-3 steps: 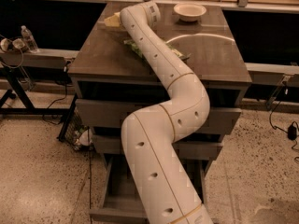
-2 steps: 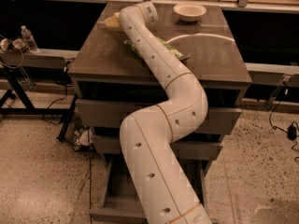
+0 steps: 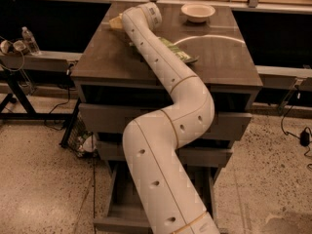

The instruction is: Place sponge into bottom drawer

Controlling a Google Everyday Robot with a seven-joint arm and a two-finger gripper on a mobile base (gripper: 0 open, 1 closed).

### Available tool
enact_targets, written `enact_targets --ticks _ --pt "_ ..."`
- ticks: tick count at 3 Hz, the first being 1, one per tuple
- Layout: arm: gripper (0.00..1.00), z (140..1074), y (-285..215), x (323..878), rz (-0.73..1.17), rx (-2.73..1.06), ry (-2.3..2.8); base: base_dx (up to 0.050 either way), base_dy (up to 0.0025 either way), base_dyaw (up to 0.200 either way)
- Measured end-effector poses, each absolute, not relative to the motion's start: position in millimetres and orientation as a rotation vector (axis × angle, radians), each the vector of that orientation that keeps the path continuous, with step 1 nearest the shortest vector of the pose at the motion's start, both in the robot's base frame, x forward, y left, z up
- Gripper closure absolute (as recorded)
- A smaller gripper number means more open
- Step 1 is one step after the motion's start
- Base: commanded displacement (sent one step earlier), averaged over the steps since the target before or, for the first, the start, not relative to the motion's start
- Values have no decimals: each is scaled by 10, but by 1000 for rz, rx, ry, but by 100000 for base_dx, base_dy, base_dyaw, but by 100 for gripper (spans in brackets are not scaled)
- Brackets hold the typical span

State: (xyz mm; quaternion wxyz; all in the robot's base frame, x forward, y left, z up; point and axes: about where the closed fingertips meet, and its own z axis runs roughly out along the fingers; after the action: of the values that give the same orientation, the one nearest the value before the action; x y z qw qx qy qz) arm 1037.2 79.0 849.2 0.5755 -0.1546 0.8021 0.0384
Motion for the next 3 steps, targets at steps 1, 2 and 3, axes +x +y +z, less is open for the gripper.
enact_targets --ticks 1,2,3 --pt "44 8464 820 10370 93 -360 1885 0 0 0" --pt "75 8572 765 10382 81 -347 1864 0 0 0" --pt "98 8766 676 10392 56 -333 1829 0 0 0"
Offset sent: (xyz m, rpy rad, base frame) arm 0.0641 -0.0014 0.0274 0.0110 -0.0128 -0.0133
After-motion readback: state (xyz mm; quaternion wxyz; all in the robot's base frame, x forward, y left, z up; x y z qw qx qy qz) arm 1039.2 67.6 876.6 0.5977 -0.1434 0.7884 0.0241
